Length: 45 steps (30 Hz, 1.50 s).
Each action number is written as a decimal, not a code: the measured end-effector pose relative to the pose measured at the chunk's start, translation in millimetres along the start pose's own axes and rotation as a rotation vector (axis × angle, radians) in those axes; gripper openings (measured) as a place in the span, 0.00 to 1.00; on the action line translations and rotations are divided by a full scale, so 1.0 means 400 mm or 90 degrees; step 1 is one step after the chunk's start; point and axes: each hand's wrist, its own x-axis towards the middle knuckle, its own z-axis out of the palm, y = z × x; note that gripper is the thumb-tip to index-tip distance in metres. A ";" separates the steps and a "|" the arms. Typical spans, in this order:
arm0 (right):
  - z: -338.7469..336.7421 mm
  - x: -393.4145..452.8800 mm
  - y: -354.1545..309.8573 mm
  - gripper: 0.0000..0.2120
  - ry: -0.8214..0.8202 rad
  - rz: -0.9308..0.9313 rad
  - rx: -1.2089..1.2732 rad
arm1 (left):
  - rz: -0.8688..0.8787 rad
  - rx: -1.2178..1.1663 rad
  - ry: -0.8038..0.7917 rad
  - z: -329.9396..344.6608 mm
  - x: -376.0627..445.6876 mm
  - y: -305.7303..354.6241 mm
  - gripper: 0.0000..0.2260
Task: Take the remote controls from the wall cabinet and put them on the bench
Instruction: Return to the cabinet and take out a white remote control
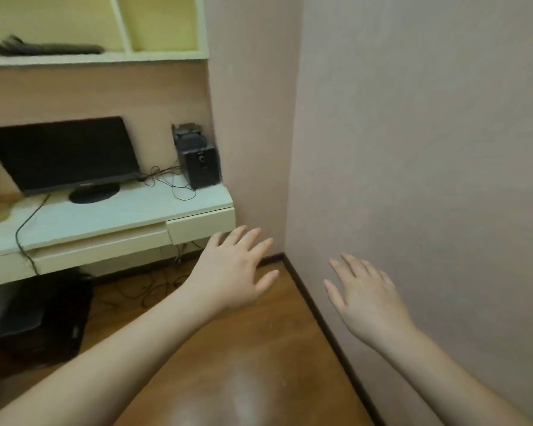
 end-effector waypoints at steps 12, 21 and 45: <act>-0.112 0.296 -0.591 0.27 0.070 -0.266 0.018 | -0.260 0.017 0.024 -0.100 -0.195 -0.530 0.30; -0.183 0.391 -0.928 0.27 0.099 -0.386 0.055 | -0.383 0.041 0.061 -0.188 -0.291 -0.789 0.29; -0.355 0.889 -1.332 0.25 0.227 -0.627 0.100 | -0.584 0.159 0.089 -0.355 -0.094 -1.215 0.27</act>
